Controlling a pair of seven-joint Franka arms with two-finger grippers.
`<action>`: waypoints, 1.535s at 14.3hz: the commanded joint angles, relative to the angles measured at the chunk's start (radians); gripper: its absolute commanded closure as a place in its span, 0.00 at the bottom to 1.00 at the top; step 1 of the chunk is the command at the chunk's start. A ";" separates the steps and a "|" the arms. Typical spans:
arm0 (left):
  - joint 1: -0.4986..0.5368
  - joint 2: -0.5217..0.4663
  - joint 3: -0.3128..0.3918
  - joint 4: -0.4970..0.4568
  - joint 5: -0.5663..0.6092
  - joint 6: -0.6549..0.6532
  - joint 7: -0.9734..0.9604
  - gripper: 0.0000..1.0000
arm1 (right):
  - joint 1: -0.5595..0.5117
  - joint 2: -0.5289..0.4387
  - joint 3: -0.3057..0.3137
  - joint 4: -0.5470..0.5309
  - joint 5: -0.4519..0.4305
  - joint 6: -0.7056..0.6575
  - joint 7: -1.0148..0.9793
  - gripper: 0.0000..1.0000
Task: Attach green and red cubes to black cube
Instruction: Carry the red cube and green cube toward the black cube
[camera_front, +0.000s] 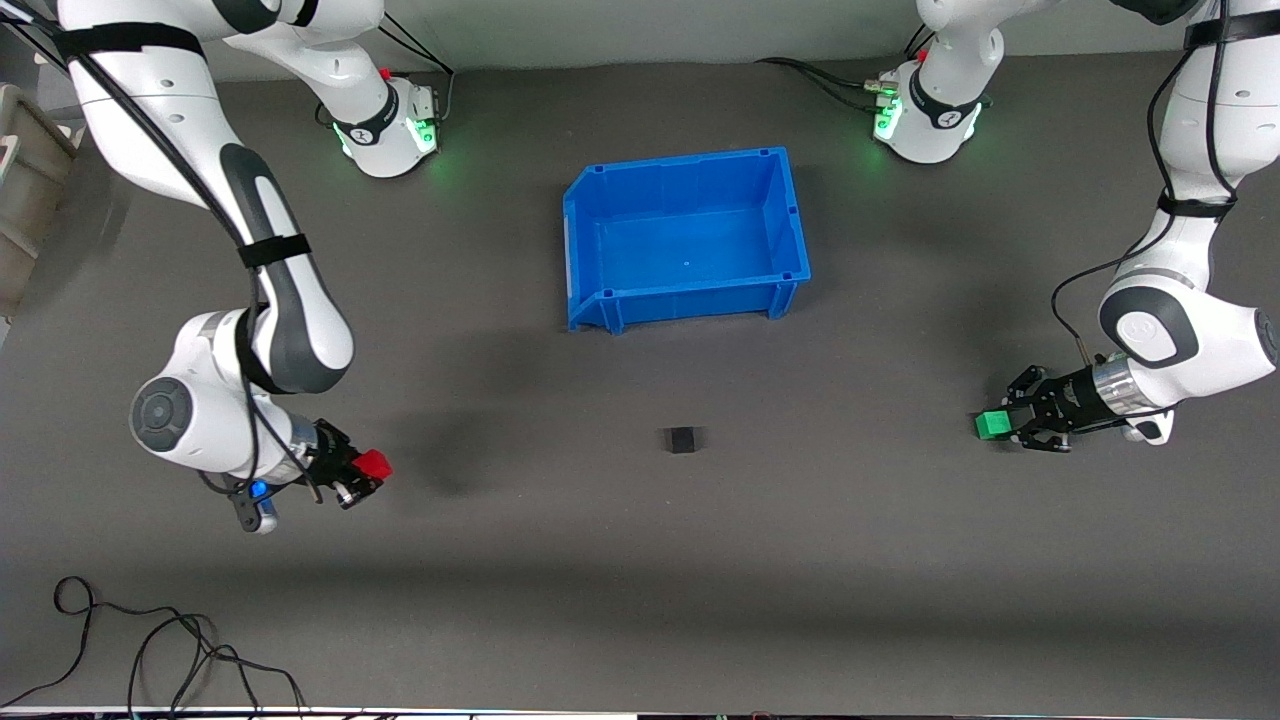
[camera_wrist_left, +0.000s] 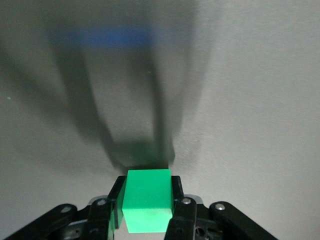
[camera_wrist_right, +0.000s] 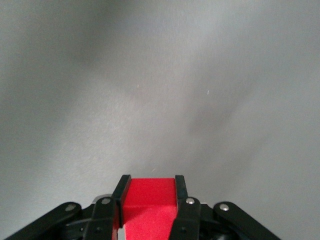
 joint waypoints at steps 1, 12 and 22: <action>-0.018 -0.028 -0.002 0.057 -0.011 -0.058 -0.069 0.60 | 0.062 0.060 -0.007 0.097 0.020 -0.016 0.206 1.00; -0.318 -0.017 -0.004 0.187 -0.017 -0.142 -0.189 0.64 | 0.307 0.281 -0.005 0.396 0.121 -0.015 0.728 1.00; -0.596 0.064 -0.006 0.180 -0.172 0.117 -0.192 0.65 | 0.459 0.479 -0.013 0.594 0.075 -0.012 0.944 1.00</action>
